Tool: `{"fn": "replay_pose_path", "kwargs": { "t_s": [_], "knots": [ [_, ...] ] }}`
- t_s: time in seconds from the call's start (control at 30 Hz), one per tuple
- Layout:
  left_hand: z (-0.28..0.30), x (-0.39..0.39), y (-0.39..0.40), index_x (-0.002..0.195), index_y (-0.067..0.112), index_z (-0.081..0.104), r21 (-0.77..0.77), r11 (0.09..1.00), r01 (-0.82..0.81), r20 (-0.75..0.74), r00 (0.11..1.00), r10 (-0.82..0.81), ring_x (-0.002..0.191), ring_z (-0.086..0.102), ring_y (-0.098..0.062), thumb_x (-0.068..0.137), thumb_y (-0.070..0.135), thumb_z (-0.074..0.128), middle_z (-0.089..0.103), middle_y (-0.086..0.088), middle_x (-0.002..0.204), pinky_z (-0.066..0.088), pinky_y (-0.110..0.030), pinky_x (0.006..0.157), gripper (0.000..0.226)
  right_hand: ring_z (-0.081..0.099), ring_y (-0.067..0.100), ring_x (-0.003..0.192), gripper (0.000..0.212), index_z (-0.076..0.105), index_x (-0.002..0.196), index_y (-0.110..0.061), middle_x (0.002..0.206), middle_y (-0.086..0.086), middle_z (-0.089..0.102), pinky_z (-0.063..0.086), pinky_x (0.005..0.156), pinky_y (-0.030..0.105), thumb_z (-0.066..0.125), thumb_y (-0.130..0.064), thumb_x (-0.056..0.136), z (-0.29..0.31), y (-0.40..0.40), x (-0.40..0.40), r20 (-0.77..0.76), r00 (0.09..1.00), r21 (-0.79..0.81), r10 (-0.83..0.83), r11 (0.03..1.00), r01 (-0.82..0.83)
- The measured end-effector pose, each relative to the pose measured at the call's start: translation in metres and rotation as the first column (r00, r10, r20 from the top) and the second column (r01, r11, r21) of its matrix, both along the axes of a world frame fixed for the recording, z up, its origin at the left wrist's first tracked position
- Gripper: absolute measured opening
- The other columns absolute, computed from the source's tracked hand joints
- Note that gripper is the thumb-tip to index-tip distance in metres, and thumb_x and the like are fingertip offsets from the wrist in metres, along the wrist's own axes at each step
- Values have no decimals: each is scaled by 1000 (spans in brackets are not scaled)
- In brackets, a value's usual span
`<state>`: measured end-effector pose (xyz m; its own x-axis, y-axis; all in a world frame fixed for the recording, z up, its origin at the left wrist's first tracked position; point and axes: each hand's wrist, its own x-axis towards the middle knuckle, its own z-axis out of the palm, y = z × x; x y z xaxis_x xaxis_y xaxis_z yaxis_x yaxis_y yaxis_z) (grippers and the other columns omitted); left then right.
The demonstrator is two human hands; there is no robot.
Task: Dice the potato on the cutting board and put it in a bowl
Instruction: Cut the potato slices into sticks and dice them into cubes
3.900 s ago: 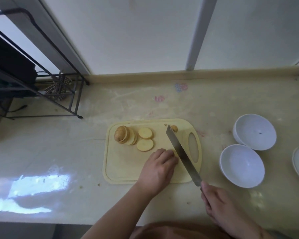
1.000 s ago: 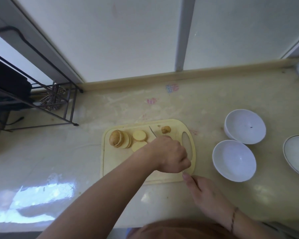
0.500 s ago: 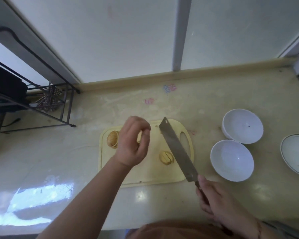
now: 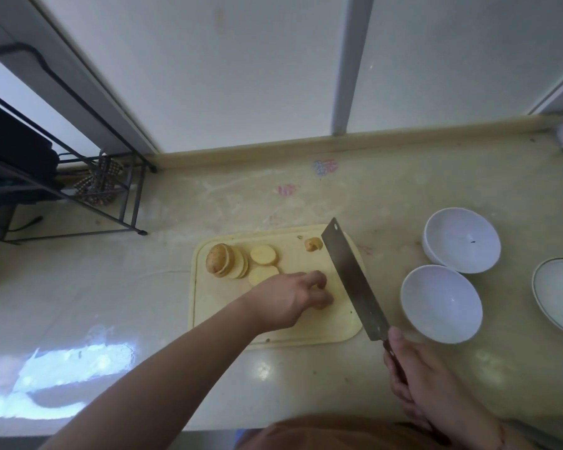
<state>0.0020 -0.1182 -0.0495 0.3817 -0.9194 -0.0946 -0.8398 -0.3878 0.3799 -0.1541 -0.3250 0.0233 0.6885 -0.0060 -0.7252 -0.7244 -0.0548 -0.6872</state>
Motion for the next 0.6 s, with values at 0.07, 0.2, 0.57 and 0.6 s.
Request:
{"fn": "replay_pose_path", "kwargs": {
  "t_s": [0.07, 0.2, 0.57, 0.6],
  "knots": [
    [-1, -8, 2, 115, 16, 67, -39, 994, -105, -4, 994, 105, 77, 64, -27, 85, 0, 63, 58, -11, 116, 44, -27, 55, 34, 20, 15, 39, 57, 40, 66, -9, 51, 9, 26, 20, 40, 21, 36, -64, 83, -3, 0, -1, -1, 1000, -20, 24, 1000, -24],
    [-6, -37, 2, 115, 16, 66, -132, 888, -440, -9, 897, 443, 73, 62, -25, 86, 13, 65, 59, -7, 106, 51, -30, 51, 29, 22, 17, 44, 58, 38, 64, -14, 52, 5, 26, 22, 41, 24, 36, -69, 80, -10, -1, -2, 14, 995, -98, 96, 991, -94],
    [-10, -73, -20, 114, 8, 68, -138, 544, -828, -292, 559, 776, 73, 61, -26, 85, 16, 70, 54, -3, 97, 56, -38, 69, 31, 44, 9, 51, 61, 42, 59, -15, 50, -3, 49, 40, 61, 30, 24, -70, 80, -26, 17, -2, 99, 935, -441, 341, 857, -266],
    [-11, -73, -20, 115, 8, 67, -146, 540, -829, -299, 557, 775, 73, 62, -25, 85, 16, 70, 54, -3, 99, 56, -38, 71, 32, 42, 9, 50, 60, 42, 59, -15, 49, -1, 48, 40, 61, 30, 24, -69, 78, -25, 18, -1, 103, 937, -432, 335, 863, -262]
  ]
}}
